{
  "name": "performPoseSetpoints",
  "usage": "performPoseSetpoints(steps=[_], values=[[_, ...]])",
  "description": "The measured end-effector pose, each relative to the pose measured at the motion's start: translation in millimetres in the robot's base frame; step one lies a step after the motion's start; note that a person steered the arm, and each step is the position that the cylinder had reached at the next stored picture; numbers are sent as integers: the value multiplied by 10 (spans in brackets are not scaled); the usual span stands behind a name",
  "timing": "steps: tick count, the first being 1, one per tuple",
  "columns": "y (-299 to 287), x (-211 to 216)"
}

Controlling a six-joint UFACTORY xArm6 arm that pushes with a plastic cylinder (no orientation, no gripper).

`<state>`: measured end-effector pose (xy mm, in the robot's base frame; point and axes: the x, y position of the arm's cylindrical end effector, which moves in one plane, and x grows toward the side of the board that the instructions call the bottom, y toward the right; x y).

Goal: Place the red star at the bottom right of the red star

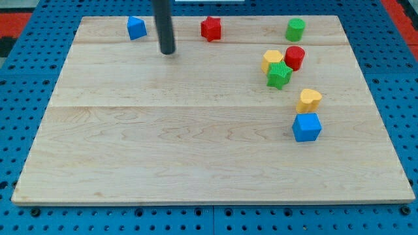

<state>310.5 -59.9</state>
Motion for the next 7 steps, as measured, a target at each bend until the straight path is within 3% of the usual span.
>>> performPoseSetpoints(steps=[1,2,3,4,5,7], values=[[783,-334],[1811,-412],[2768,-319],[3254,-28],[3002,321],[2173,84]])
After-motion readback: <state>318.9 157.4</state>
